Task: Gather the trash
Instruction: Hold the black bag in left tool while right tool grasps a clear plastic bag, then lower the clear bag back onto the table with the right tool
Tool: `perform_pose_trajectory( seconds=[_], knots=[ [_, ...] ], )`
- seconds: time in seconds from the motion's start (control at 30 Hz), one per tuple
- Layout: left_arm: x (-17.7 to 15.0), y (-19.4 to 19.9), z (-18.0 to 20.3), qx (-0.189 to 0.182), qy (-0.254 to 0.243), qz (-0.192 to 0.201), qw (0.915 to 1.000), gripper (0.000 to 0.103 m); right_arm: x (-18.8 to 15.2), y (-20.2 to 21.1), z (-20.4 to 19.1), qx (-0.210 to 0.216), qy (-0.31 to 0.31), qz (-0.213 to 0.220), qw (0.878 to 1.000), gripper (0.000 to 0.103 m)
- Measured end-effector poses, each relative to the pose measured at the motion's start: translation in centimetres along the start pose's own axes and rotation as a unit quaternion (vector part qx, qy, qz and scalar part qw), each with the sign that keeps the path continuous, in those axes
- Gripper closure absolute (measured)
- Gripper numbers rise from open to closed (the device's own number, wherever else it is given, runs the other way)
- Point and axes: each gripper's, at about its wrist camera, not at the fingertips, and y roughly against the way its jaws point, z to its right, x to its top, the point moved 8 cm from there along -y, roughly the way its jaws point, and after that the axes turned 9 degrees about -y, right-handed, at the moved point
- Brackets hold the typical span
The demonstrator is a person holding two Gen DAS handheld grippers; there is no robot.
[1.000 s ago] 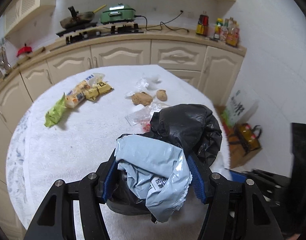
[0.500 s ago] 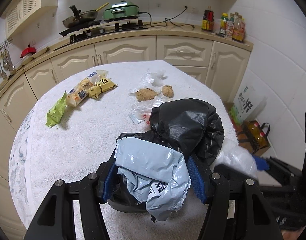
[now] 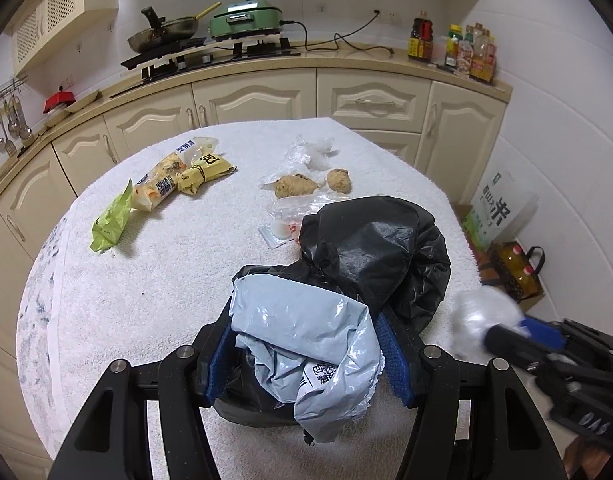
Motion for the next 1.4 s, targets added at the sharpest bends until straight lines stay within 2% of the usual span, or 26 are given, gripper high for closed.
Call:
perform_pose_trajectory(
  seconds=[0.13, 0.33, 0.47, 0.6, 0.7, 0.8, 0.93, 1.1, 1.23, 1.4],
  knots=[
    [0.1, -0.2, -0.4, 0.001, 0.001, 0.001, 1.0000, 0.044, 0.4, 1.5, 1.8, 0.012, -0.035, 0.022, 0.999, 0.069],
    [-0.1, -0.1, -1.0, -0.003, 0.006, 0.004, 1.0000, 0.044, 2.4, 2.3, 3.5, 0.098, -0.124, 0.047, 0.986, 0.069],
    [0.2, -0.7, -0.8, 0.008, -0.002, -0.001, 1.0000, 0.044, 4.1, 4.2, 3.0, 0.122, -0.128, 0.069, 0.982, 0.069],
    [0.6, -1.6, -0.9, 0.022, -0.004, 0.002, 0.9998, 0.044, 5.3, 4.8, 2.2, 0.134, -0.126, 0.067, 0.981, 0.069],
    [0.9, -1.9, -1.5, 0.014, 0.002, 0.002, 0.9999, 0.045, 5.6, 4.6, 1.6, 0.147, -0.125, 0.060, 0.979, 0.069],
    [1.1, -0.8, -2.9, 0.000, 0.027, 0.021, 0.9994, 0.045, 6.0, 4.0, 1.0, 0.137, -0.114, 0.052, 0.983, 0.069],
    [1.6, 1.9, -5.7, 0.009, 0.044, 0.054, 0.9975, 0.045, 6.4, 2.3, -0.9, 0.135, -0.093, 0.029, 0.986, 0.069],
    [1.6, 4.6, -11.2, 0.030, 0.077, 0.071, 0.9940, 0.045, 5.8, -0.9, -6.4, 0.152, -0.049, -0.011, 0.987, 0.069],
    [0.5, 5.4, -14.4, 0.049, 0.089, 0.072, 0.9923, 0.045, 3.4, -4.6, -11.7, 0.162, -0.013, -0.052, 0.985, 0.069],
    [-1.8, 5.2, -16.5, 0.054, 0.102, 0.052, 0.9920, 0.045, 0.4, -9.1, -13.8, 0.078, 0.032, -0.070, 0.994, 0.064]
  ],
)
